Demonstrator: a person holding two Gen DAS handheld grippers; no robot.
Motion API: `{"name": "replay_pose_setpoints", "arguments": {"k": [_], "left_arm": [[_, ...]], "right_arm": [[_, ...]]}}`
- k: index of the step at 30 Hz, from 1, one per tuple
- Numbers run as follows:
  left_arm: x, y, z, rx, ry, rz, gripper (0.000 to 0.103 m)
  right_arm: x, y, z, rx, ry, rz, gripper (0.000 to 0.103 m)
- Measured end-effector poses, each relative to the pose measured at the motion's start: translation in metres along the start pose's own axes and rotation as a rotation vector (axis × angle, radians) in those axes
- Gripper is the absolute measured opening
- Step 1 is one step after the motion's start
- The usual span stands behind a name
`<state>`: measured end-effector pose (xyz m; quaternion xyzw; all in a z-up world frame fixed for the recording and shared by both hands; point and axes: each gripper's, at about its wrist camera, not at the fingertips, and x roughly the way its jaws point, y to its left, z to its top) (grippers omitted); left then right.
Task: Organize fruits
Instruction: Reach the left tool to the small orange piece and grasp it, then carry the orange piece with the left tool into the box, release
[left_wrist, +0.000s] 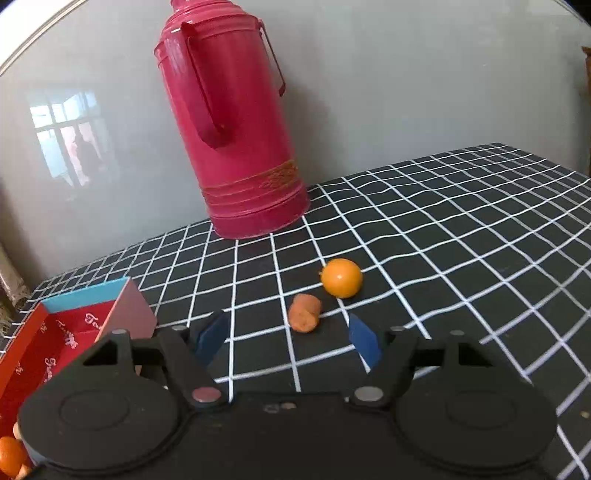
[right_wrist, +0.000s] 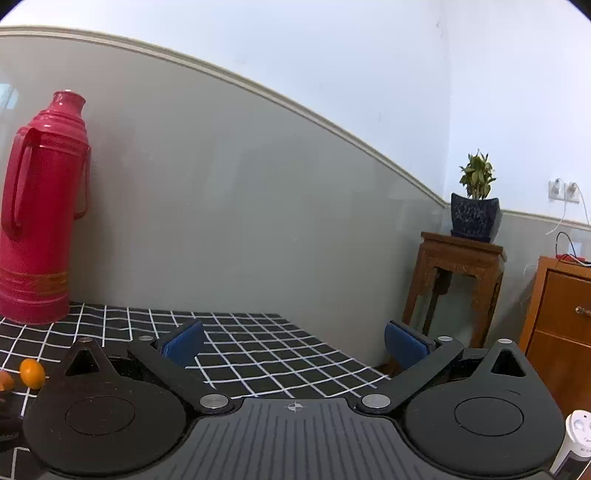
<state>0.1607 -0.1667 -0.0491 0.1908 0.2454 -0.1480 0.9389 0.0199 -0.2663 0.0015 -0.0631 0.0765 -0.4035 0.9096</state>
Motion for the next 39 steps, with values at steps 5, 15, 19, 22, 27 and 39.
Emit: {"name": "replay_pose_setpoints", "arguments": {"k": [5, 15, 19, 22, 27, 39], "left_arm": [[0.014, 0.001, -0.001, 0.01, 0.026, -0.019, 0.054], [0.038, -0.001, 0.004, 0.032, 0.042, -0.105, 0.024], [0.036, -0.004, 0.002, 0.05, 0.032, -0.106, 0.013], [0.034, -0.003, 0.001, 0.044, 0.031, -0.116, 0.013], [0.028, 0.003, 0.002, 0.009, 0.025, -0.132, 0.013], [-0.01, 0.05, -0.002, -0.068, -0.026, -0.039, 0.013]], "right_arm": [[0.002, -0.003, 0.004, 0.013, -0.006, 0.011, 0.103], [0.011, -0.001, 0.009, 0.063, 0.035, 0.079, 0.103], [0.012, 0.001, 0.01, 0.059, 0.041, 0.09, 0.103], [0.013, 0.001, 0.01, 0.063, 0.045, 0.094, 0.103], [0.013, 0.003, 0.011, 0.067, 0.047, 0.105, 0.103], [0.006, 0.018, 0.011, 0.056, 0.059, 0.167, 0.103]]}}
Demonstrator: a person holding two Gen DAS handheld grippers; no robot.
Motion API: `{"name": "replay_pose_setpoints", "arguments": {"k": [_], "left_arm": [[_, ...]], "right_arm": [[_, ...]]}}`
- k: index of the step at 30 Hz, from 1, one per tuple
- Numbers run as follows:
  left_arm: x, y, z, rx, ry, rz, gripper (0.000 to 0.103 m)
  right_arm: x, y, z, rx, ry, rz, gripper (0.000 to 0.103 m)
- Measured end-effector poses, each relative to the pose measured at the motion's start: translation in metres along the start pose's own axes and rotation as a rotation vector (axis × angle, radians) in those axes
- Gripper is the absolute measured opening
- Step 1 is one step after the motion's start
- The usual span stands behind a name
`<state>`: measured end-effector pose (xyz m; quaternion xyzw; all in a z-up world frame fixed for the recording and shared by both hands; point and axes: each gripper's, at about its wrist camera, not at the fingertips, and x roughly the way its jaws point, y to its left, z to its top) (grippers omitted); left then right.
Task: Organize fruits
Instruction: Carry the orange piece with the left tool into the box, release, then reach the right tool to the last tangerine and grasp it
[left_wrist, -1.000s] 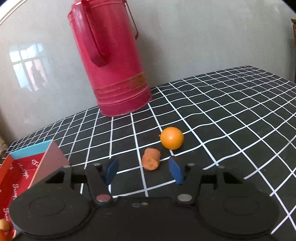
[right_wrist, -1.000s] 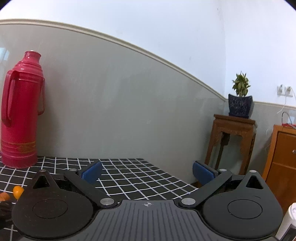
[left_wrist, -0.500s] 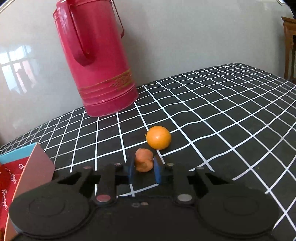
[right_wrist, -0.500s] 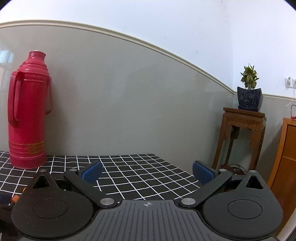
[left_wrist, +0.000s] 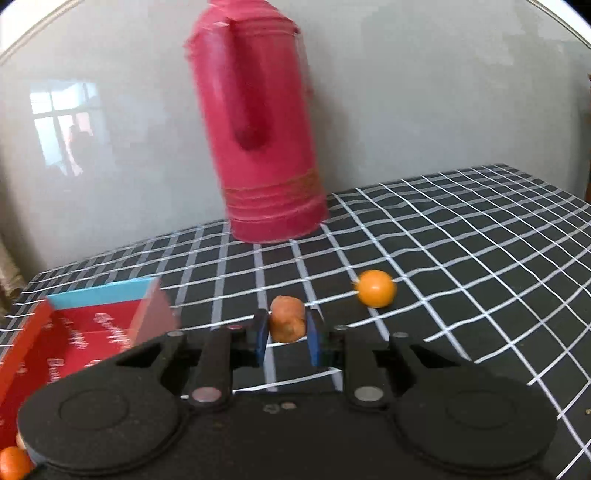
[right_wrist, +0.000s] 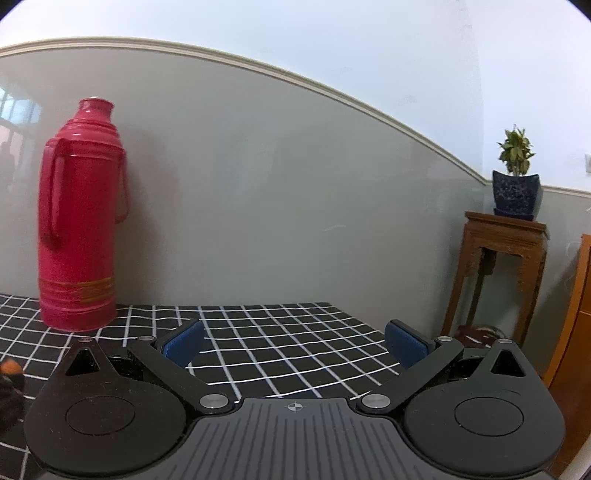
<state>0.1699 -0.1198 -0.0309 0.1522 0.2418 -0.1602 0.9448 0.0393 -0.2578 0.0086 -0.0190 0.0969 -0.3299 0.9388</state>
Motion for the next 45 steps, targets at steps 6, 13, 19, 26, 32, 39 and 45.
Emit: {"name": "replay_pose_setpoints", "arguments": {"k": [6, 13, 19, 26, 32, 39, 45], "left_arm": [[-0.029, 0.037, -0.005, -0.065, -0.042, 0.15, 0.013], [-0.049, 0.103, -0.017, -0.209, 0.017, 0.357, 0.013], [-0.043, 0.149, -0.033, -0.277, 0.145, 0.443, 0.017], [-0.059, 0.176, -0.043, -0.359, 0.166, 0.442, 0.041], [-0.081, 0.18, -0.041, -0.34, 0.09, 0.49, 0.077], [-0.096, 0.189, -0.041, -0.304, 0.047, 0.556, 0.093], [-0.102, 0.205, -0.046, -0.306, 0.036, 0.606, 0.094]], "right_arm": [[-0.006, 0.016, 0.001, -0.014, -0.01, 0.045, 0.103], [-0.011, 0.045, 0.001, -0.011, 0.019, 0.114, 0.103], [-0.01, 0.078, -0.002, -0.052, 0.046, 0.179, 0.103], [0.007, 0.106, -0.011, -0.072, 0.157, 0.265, 0.103], [0.03, 0.126, -0.018, -0.062, 0.257, 0.344, 0.103], [0.064, 0.138, -0.021, 0.013, 0.355, 0.388, 0.102], [0.086, 0.143, -0.021, 0.044, 0.391, 0.403, 0.07]]}}
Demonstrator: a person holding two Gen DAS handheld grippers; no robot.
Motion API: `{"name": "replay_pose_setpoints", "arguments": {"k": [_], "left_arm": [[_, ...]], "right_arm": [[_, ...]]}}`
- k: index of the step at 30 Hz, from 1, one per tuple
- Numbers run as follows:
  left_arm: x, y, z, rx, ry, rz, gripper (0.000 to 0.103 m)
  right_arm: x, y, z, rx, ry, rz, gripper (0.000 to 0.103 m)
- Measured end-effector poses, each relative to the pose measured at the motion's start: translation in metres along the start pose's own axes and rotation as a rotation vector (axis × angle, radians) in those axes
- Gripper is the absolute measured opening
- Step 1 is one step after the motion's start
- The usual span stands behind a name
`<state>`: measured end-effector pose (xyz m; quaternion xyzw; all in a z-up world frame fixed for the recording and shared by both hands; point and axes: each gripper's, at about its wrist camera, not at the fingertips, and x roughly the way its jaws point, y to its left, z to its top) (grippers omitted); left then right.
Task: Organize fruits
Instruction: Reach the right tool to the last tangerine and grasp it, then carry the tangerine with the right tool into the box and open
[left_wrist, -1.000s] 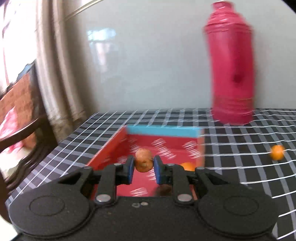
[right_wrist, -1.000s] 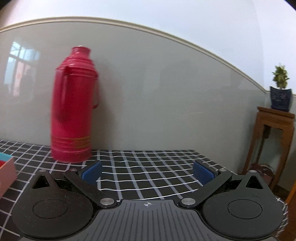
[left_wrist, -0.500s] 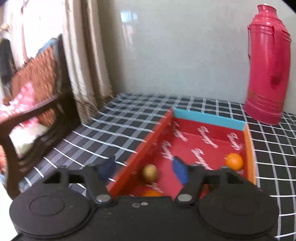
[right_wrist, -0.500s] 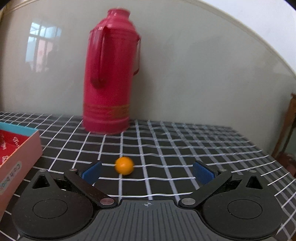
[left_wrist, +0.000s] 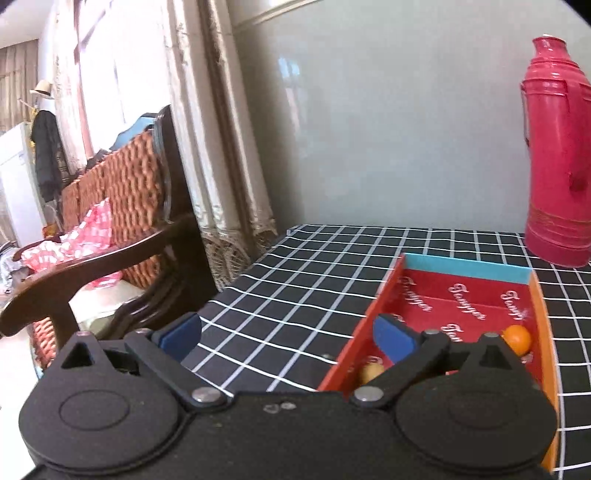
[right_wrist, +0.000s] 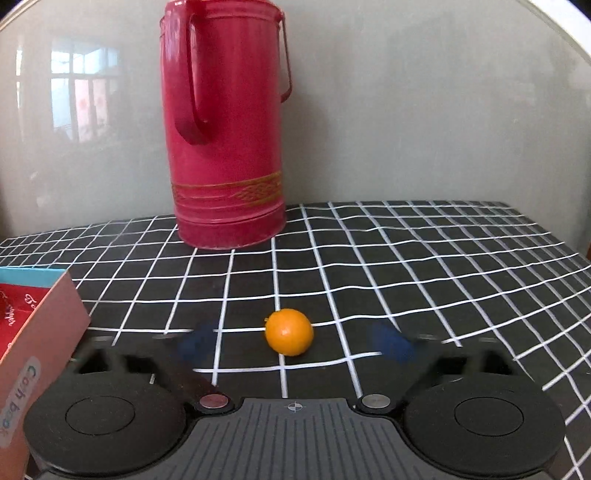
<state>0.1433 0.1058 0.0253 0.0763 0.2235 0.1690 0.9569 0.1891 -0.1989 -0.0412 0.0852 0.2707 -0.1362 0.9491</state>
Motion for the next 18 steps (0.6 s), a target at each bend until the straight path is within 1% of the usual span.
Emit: {"name": "replay_pose_setpoints", "arguments": {"k": [4, 5, 6, 7, 8, 9, 11, 14, 18], "left_arm": [[0.002, 0.015, 0.0, -0.026, 0.007, 0.025, 0.094], [0.003, 0.018, -0.001, -0.03, 0.01, 0.035, 0.094], [0.003, 0.022, -0.002, -0.033, 0.012, 0.042, 0.094], [0.004, 0.025, -0.003, -0.039, 0.018, 0.051, 0.094], [0.005, 0.029, -0.004, -0.048, 0.024, 0.059, 0.094], [0.006, 0.033, -0.005, -0.057, 0.031, 0.063, 0.094], [0.006, 0.041, -0.007, -0.076, 0.049, 0.071, 0.095], [0.008, 0.051, -0.011, -0.102, 0.075, 0.08, 0.095], [0.009, 0.06, -0.014, -0.129, 0.09, 0.104, 0.095]], "right_arm": [[0.011, -0.006, 0.001, 0.06, 0.035, 0.006, 0.069], [0.013, -0.007, 0.002, 0.07, 0.04, 0.012, 0.066], [0.016, -0.007, 0.002, 0.073, 0.044, 0.018, 0.059], [0.018, -0.007, 0.002, 0.07, 0.05, 0.023, 0.054], [0.02, -0.007, 0.002, 0.068, 0.058, 0.03, 0.047], [0.022, -0.007, 0.002, 0.07, 0.066, 0.035, 0.044], [0.025, -0.007, 0.001, 0.074, 0.075, 0.036, 0.042], [0.028, -0.004, 0.001, 0.059, 0.076, 0.033, 0.033], [0.026, 0.001, -0.002, 0.032, 0.07, 0.025, 0.033]]}}
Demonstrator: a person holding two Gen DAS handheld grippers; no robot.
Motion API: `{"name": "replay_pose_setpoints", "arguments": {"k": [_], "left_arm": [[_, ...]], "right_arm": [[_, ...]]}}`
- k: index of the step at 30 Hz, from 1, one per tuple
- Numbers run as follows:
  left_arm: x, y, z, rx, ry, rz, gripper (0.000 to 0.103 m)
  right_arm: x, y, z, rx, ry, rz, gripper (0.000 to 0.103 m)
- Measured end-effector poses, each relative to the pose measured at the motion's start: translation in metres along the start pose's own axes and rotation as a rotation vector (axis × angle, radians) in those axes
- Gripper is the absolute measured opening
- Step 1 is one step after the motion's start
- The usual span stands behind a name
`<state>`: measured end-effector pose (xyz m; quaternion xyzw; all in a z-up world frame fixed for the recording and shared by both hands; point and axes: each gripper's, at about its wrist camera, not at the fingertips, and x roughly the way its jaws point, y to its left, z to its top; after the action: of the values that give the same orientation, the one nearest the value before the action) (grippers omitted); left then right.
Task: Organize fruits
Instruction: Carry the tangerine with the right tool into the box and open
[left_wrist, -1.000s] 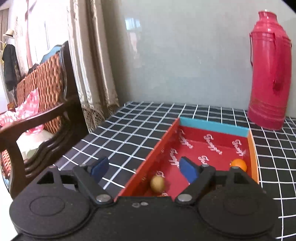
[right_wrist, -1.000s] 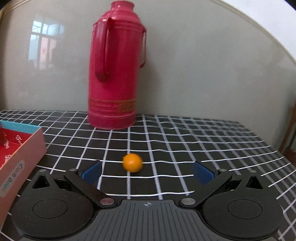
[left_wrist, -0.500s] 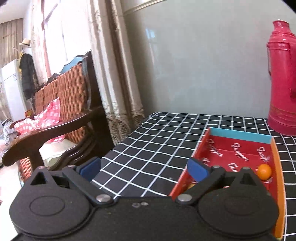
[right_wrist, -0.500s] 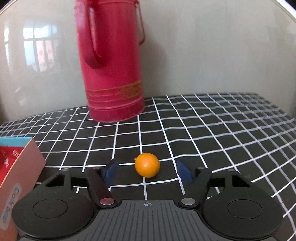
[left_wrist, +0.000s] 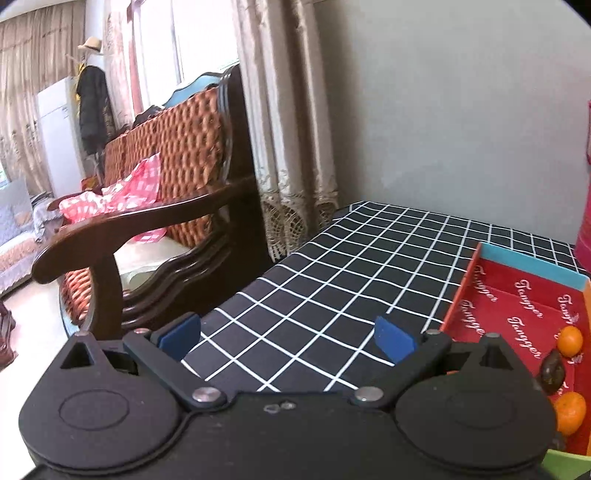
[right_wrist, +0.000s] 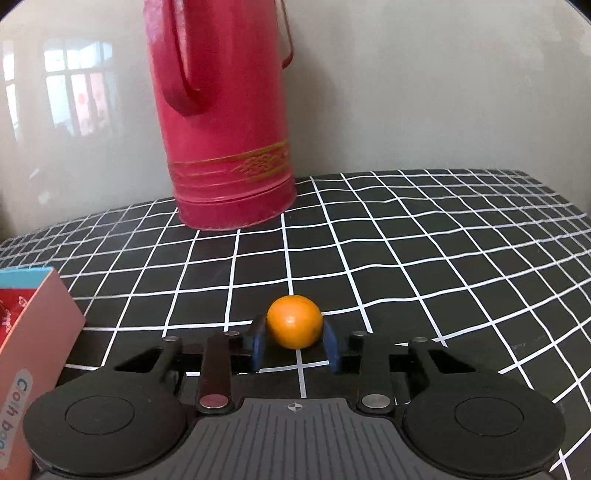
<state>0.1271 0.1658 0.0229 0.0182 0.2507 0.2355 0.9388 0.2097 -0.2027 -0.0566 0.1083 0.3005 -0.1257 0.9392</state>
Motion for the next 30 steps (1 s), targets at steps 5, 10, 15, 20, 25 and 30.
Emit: {"name": "replay_pose_setpoints", "arguments": {"k": [5, 10, 15, 20, 25, 30], "left_arm": [[0.003, 0.003, -0.001, -0.005, 0.009, 0.023, 0.095], [0.004, 0.004, -0.003, -0.008, 0.021, 0.026, 0.095], [0.007, 0.003, -0.005, 0.008, 0.031, 0.025, 0.095], [0.008, 0.003, -0.007, 0.019, 0.037, 0.03, 0.095], [0.009, 0.005, -0.007, 0.021, 0.042, 0.029, 0.095], [0.01, 0.006, -0.007, 0.022, 0.043, 0.026, 0.095]], "right_arm": [[-0.011, 0.014, -0.001, -0.033, -0.027, 0.064, 0.033], [-0.041, 0.039, -0.002, -0.079, -0.095, 0.202, 0.033], [-0.07, 0.074, -0.008, -0.158, -0.147, 0.389, 0.033], [-0.089, 0.113, -0.027, -0.285, -0.14, 0.537, 0.033], [-0.09, 0.146, -0.044, -0.37, -0.109, 0.582, 0.033], [-0.085, 0.16, -0.054, -0.41, -0.111, 0.544, 0.049]]}}
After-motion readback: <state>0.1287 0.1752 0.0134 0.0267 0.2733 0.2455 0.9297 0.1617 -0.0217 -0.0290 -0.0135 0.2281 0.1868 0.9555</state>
